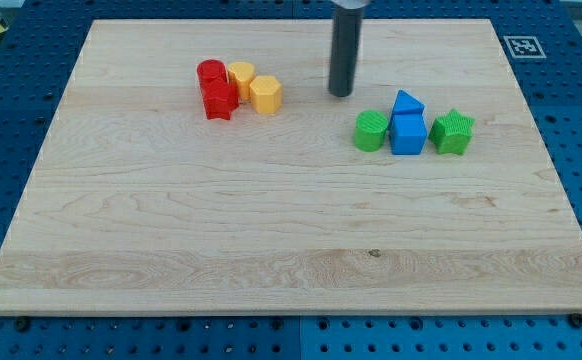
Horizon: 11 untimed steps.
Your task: Push the triangle into the green circle
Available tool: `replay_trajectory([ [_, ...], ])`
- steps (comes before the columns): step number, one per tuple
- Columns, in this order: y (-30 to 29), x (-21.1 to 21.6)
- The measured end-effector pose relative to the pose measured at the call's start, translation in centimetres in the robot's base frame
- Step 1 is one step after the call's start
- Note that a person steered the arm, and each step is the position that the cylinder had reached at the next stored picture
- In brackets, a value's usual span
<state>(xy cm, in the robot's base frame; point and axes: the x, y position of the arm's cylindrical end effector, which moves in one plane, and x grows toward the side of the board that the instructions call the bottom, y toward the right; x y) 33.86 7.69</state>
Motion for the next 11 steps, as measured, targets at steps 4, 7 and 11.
replay_trajectory([
  [4, 11.2, 3.4],
  [7, 8.9, 3.4],
  [11, 6.1, 3.5],
])
